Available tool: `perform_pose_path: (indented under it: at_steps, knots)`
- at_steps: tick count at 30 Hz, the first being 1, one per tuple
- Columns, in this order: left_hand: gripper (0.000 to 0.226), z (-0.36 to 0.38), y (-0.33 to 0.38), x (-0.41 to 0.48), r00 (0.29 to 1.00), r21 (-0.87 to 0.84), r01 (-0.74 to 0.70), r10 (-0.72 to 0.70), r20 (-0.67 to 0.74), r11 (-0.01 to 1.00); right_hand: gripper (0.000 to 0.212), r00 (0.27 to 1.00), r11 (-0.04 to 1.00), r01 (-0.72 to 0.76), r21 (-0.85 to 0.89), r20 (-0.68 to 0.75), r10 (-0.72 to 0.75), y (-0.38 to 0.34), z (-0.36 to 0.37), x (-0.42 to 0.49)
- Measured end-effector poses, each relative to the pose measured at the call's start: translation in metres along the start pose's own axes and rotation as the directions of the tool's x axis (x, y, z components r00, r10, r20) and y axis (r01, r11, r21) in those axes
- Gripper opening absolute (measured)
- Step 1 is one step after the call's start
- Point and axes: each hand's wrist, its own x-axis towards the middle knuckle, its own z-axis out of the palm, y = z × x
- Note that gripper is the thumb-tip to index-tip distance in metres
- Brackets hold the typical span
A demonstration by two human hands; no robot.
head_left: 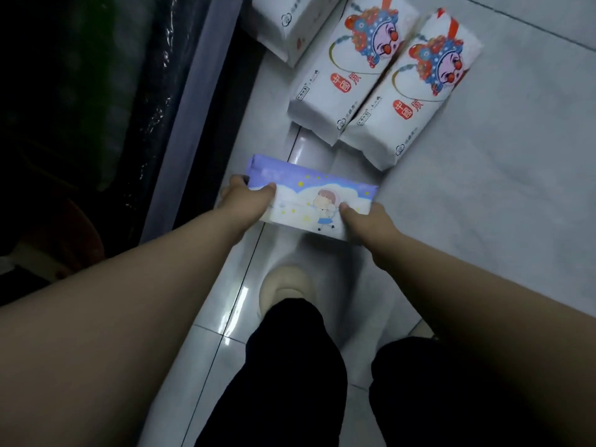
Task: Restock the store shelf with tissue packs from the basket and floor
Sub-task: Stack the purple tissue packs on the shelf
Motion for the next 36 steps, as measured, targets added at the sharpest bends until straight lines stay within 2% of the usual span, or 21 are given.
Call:
perform_pose_path:
  at_steps: [3, 5, 7, 10, 14, 19, 22, 25, 31, 36]
  knots:
    - [0.049, -0.013, 0.009, -0.043, 1.000, -0.051, -0.013, 0.012, -0.006, 0.999, 0.070, 0.999, 0.996, -0.031, 0.089, -0.034, 0.034, -0.006, -0.030, -0.036]
    - [0.052, -0.026, 0.022, -0.078, 0.999, -0.160, 0.021, -0.013, 0.047, 0.987, 0.071, 0.998, 0.983, -0.051, 0.175, -0.030, 0.057, -0.017, -0.052, -0.069]
    - [0.054, -0.038, 0.039, -0.119, 0.994, -0.278, 0.043, -0.013, 0.108, 0.960, 0.063, 0.997, 0.968, -0.054, 0.245, -0.048, 0.068, -0.033, -0.076, -0.105]
    - [0.067, -0.058, 0.066, -0.181, 0.989, -0.340, 0.035, 0.016, 0.147, 0.940, 0.052, 0.996, 0.949, -0.021, 0.313, -0.080, 0.048, -0.066, -0.113, -0.158]
    - [0.070, -0.095, 0.109, -0.263, 0.988, -0.398, -0.062, 0.112, 0.104, 0.915, 0.049, 0.997, 0.930, 0.050, 0.364, -0.074, -0.025, -0.114, -0.157, -0.235]
    - [0.088, -0.157, 0.167, -0.359, 0.949, -0.452, -0.251, 0.310, 0.060, 0.856, 0.052, 0.984, 0.901, 0.168, 0.399, -0.117, -0.131, -0.165, -0.201, -0.340]
    - [0.090, -0.194, 0.194, -0.415, 0.905, -0.415, -0.366, 0.423, 0.053, 0.833, 0.049, 0.969, 0.863, 0.241, 0.444, -0.166, -0.186, -0.187, -0.225, -0.406]
    - [0.104, -0.226, 0.220, -0.471, 0.840, -0.374, -0.480, 0.539, 0.064, 0.793, 0.049, 0.945, 0.812, 0.316, 0.490, -0.239, -0.223, -0.201, -0.249, -0.471]
    - [0.079, -0.259, 0.255, -0.574, 0.636, -0.351, -0.663, 0.745, 0.201, 0.661, 0.057, 0.878, 0.659, 0.456, 0.598, -0.423, -0.224, -0.191, -0.291, -0.591]
    - [0.067, -0.262, 0.275, -0.650, 0.483, -0.321, -0.756, 0.818, 0.313, 0.570, 0.037, 0.812, 0.479, 0.571, 0.667, -0.544, -0.212, -0.158, -0.313, -0.676]
